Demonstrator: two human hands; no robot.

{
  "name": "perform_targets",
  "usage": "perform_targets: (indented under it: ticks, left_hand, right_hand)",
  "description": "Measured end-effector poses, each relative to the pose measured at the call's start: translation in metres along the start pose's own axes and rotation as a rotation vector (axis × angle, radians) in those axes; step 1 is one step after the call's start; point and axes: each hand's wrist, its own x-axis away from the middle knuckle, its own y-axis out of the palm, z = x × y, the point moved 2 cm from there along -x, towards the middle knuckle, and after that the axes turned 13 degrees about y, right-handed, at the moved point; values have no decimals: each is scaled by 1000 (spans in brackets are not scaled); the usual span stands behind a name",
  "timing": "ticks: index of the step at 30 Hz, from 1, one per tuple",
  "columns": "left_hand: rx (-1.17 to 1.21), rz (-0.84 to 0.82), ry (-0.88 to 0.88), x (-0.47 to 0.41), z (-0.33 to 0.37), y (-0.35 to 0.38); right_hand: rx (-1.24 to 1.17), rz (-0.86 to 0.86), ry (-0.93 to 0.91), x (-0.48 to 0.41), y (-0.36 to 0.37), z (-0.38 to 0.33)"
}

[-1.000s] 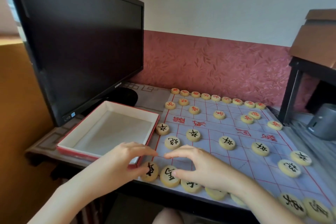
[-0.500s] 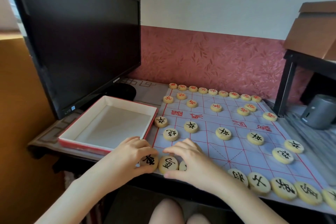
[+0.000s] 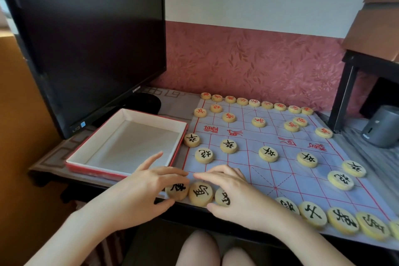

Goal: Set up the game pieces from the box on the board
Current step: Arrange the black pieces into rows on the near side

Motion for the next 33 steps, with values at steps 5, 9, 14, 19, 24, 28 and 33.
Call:
perform_targets:
  ticks: [5,9,14,19,24,28,33]
  left_hand:
    - [33,-8,-10,-2,-6,6]
    - [-98,63,-43,-4,-9,9]
    - [-195,102,-23,-13,-3,10]
    - [-89,118,-50,-7,-2,10]
    - [15,62,-55,1,-5,5]
    - [6,34,-45,-2,-5,6]
    - [-110,32,-64,-2,-7,8]
  right_hand:
    - [13,42,-3,-3,1,-1]
    - [95,95,0,-8,4,-1]
    - [196,170,8,-10,9,-3]
    - [160,165,-11,-4,8,-5]
    - [76,116,-30,3,3,-5]
    - [83,133,-37,1,7,-6]
    - [114,216,-2,-5,11,-3]
